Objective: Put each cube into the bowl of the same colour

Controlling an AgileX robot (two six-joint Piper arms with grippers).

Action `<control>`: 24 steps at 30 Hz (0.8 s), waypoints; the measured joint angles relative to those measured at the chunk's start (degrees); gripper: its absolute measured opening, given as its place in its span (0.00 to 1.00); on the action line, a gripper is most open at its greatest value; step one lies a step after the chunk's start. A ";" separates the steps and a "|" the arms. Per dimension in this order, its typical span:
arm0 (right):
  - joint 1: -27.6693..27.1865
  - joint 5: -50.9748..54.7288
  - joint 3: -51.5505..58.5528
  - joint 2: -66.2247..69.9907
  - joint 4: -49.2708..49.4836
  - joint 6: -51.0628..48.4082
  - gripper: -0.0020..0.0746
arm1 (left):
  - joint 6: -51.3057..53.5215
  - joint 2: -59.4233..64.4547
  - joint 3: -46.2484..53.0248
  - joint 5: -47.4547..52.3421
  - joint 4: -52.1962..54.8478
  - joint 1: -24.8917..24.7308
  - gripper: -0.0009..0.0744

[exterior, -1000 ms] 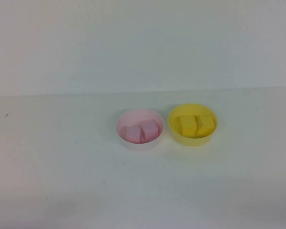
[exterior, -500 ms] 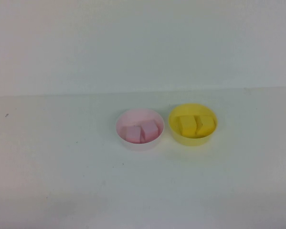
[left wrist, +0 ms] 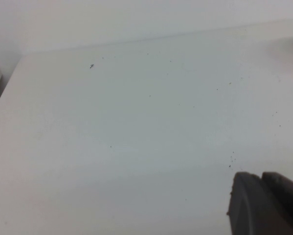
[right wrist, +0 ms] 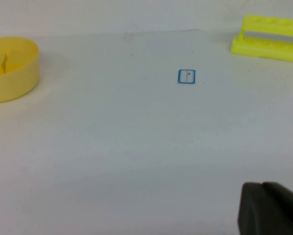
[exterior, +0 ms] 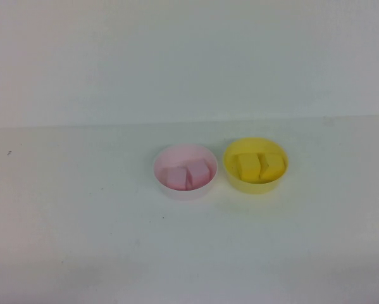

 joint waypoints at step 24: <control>0.00 0.00 0.00 0.00 -1.03 -1.41 0.02 | 0.00 0.00 0.00 0.00 0.00 0.00 0.01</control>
